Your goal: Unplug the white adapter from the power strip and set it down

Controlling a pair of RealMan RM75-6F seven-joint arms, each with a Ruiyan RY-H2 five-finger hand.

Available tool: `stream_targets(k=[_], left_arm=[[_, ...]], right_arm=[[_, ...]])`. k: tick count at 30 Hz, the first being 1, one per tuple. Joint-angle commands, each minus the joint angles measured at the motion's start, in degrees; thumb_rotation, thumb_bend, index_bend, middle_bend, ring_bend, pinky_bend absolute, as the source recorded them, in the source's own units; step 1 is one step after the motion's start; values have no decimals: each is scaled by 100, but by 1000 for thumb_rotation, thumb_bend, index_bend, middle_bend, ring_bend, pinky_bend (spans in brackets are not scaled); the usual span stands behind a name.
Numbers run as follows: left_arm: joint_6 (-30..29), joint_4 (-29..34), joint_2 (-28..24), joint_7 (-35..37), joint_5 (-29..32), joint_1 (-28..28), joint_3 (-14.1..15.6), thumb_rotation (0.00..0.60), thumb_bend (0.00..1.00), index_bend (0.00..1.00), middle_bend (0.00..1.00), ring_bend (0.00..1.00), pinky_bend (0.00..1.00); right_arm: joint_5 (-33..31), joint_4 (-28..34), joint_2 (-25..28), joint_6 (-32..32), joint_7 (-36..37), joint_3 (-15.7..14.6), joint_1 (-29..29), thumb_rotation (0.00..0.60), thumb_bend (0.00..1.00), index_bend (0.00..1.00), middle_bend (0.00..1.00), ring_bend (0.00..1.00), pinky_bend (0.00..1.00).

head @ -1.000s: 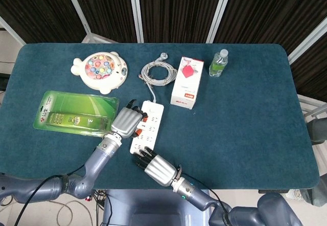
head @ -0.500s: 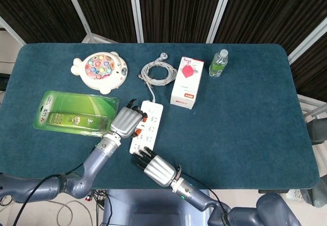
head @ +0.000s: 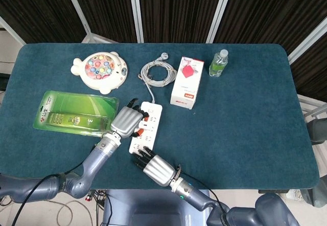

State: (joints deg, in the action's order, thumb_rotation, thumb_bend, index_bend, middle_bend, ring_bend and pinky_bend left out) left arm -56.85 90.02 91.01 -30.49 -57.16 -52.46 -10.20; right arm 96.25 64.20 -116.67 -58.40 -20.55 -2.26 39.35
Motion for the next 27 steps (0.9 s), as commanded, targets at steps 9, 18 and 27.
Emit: stream_targets(k=[9,18,27], left_arm=[[-194,57,-139,114,-106,21,-201,600,441,718,792,282,90],[-325,53,-290,209,-175,143,-190,600,440,713,791,282,91],[-473,-5,-477,378,-260,359,-108,600,438,684,774,282,90]], right_arm=[[52,88,40,-218,-155,117,-16,600,1000,222,212,188,187],[134,359,175,-699,-528,481,-19,600,1000,222,212,188,162],[-40,839,610,-941,-963,943,-43,600,923,165,209,162,129]])
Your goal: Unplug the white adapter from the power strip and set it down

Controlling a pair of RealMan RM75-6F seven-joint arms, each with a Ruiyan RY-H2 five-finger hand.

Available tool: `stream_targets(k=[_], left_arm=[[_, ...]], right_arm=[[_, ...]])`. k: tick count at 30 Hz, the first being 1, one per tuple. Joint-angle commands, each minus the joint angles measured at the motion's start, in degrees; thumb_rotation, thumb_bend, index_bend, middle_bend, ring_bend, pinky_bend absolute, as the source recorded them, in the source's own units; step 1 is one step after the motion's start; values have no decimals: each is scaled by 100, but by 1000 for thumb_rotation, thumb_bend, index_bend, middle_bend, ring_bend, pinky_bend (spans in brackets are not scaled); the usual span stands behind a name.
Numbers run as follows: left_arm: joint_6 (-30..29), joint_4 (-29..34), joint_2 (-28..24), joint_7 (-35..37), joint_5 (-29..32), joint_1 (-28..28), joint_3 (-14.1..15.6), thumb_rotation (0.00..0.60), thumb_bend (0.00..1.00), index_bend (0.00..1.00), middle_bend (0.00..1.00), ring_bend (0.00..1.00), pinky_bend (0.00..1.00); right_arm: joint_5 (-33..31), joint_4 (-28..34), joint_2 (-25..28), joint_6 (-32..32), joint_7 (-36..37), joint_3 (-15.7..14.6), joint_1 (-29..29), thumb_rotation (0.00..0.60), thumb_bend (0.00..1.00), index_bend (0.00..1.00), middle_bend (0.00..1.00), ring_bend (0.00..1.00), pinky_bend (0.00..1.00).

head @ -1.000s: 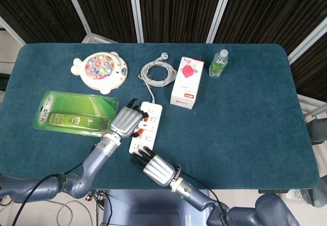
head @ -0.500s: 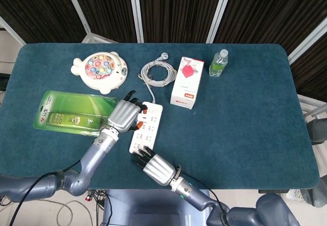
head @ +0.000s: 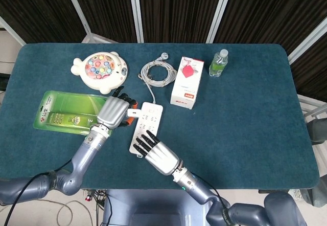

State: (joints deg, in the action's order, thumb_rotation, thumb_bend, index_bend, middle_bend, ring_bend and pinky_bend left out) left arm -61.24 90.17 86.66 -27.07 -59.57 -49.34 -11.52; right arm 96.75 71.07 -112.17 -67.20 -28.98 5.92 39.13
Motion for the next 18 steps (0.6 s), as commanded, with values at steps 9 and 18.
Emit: stream_targets(k=[9,18], left_arm=[[-105,-312,-265,163,25,373,233,600,269,527,647,261,61],[-65,-585,-222,62,458,585,300,600,36,169,230,89,0]], right_arm=[[-348,611,895,-268,-113,355,-220,600,906,162,209,159,119],[-703,776,1275,-289,-225,338,-459,600,436,2,129,72,60]])
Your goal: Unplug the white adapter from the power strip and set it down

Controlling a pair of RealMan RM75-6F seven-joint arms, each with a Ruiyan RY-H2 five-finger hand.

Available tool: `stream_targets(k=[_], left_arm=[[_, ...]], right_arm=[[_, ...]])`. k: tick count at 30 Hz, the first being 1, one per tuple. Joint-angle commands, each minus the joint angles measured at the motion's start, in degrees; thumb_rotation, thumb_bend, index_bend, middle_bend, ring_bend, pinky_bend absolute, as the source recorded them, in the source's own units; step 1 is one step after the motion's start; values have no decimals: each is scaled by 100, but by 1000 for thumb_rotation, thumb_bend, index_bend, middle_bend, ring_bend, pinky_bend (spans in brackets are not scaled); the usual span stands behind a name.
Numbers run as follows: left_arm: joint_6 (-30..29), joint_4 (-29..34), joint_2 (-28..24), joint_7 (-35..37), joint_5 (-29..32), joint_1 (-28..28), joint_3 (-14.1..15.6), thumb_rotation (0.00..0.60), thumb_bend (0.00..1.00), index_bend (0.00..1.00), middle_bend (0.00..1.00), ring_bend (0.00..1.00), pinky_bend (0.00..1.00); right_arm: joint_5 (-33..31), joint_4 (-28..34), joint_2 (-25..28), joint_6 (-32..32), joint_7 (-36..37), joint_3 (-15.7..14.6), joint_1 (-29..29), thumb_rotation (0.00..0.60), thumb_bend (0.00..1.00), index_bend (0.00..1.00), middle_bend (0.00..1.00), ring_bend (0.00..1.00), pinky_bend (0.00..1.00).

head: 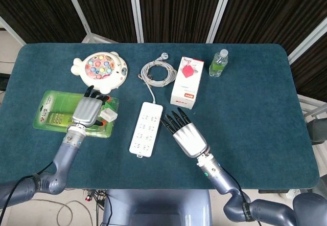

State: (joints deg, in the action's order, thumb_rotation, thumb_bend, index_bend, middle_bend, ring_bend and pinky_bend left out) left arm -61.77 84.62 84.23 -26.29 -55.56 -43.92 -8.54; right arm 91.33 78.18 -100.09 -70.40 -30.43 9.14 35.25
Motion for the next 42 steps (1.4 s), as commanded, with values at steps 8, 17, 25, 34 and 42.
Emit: stream_targets(k=[8,17,25,34,42], left_arm=[[-232,80,-107,233,21,294,-37,600,33,116,156,51,0],[-1037,533,-583,865,-749,1046,333,600,34,100,142,48,0],[-1919,493,-928,1344,-1624,1919,1004,600,21,43,74,3,0],[-2902,-19,-1085,1979,-2292,2849,1471,600,8,9,38,0,0],[-3182,-658,-1032,2335,-2411,3359,1553,600,5,0,37,0,0]], right_arm=[[-593,284,430,-173,-74,122,-385,600,413,0,61,14,27],[-819,498,1180,-597,596,54,-931,600,365,0,0,0,0],[-841,690,1810,-989,1241,-274,-1531,600,246,0,0,0,0],[-852,483,2308,-1517,2418,-663,-2306,600,238,0,0,0,0],[-701,-5,2391,-1781,2753,-730,-2554,600,238,0,0,0,0]])
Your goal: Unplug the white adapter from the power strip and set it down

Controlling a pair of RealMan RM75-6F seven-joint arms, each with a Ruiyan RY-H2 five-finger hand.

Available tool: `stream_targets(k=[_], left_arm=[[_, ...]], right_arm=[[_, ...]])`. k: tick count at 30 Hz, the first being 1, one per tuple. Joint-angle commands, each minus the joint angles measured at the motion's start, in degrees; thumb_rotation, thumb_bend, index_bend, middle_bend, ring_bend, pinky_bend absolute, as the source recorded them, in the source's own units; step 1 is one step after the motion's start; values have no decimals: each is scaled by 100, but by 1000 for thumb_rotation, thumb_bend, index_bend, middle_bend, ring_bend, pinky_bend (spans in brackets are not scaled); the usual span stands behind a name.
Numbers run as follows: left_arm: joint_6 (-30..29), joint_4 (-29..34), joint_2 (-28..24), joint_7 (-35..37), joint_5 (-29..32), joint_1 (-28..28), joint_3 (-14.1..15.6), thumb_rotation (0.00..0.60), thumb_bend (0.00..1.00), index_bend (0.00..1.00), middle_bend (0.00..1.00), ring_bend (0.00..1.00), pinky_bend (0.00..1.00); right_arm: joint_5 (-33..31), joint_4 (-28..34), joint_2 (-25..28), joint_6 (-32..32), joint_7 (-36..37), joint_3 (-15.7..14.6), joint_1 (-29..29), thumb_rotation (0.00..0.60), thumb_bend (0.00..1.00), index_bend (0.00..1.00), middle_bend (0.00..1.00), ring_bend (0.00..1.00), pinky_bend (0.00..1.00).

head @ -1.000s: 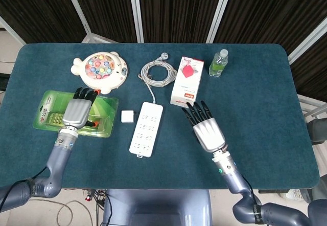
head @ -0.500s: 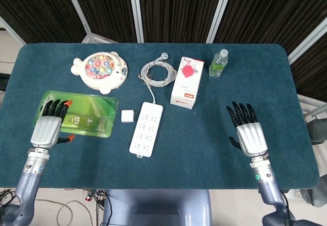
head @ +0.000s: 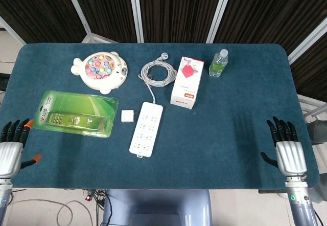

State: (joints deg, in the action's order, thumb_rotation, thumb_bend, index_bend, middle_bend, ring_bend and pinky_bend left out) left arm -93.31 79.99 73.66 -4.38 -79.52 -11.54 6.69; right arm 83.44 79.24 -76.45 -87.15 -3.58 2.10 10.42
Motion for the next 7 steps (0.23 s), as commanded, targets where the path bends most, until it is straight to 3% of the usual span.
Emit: stream_targets(k=[1,7], left_arm=[[-20,-273,14,168,-1,151,19,600,5,0,37,0,0],[-44,-536,-65,535,125,336,-169,600,5,0,38,0,0]], right_arm=[[112,-149,27,-151,90,-16,-86,600,238,0,0,0,0],[-38,-308,56,-195,317,154,-153,600,237,0,0,0,0]])
